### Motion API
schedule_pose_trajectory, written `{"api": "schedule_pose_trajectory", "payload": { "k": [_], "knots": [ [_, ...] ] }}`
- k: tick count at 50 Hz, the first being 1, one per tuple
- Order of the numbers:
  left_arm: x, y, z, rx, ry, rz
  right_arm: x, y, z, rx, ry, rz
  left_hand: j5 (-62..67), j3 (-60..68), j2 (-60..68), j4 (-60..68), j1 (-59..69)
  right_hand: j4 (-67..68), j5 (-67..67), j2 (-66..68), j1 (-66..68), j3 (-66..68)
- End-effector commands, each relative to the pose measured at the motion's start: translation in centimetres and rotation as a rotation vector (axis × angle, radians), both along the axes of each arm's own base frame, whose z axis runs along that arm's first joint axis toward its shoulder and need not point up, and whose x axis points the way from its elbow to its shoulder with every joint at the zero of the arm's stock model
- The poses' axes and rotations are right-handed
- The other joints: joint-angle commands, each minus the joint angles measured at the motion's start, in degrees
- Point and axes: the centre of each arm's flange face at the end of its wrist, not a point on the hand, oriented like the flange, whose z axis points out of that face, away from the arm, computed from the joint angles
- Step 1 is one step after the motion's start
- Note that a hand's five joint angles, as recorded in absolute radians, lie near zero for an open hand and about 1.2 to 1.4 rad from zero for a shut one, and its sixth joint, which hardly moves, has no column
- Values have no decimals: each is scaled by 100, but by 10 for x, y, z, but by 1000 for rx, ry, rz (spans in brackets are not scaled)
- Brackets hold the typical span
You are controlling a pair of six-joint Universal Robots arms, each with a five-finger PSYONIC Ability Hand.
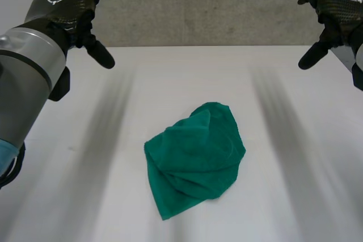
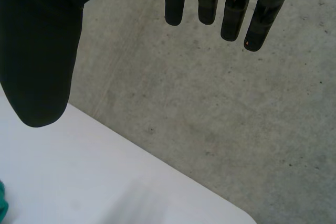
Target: Fold the towel.
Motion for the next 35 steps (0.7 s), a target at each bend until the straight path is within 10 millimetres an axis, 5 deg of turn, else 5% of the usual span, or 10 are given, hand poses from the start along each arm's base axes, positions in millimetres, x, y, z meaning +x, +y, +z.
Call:
{"api": "schedule_pose_trajectory", "payload": {
  "k": [1,17,20,23,24,35],
  "knots": [
    [4,2,1,14,-12,5,0,-4,7,-3,-7,-3,-250,-293,-178,-195,-258,-317,-403,-269,-138,-204],
    [2,4,-10,39,-27,-9,5,-5,-1,2,34,41,-250,-293,-178,-195,-258,-317,-403,-269,-138,-204],
    [0,5,-14,43,-32,-25,16,-6,-16,29,131,138,-250,-293,-178,-195,-258,-317,-403,-269,-138,-204],
    [-6,1,-27,71,-49,-64,19,-5,-23,43,170,173,-250,-293,-178,-195,-258,-317,-403,-269,-138,-204],
    [-11,-1,-40,103,-67,-91,28,-2,-53,132,288,306,-250,-293,-178,-195,-258,-317,-403,-269,-138,-204],
    [-58,16,-140,344,-198,-298,57,-10,-133,291,384,501,-99,-142,-27,-44,-107,-317,-403,-269,-138,-204]
  ]
}}
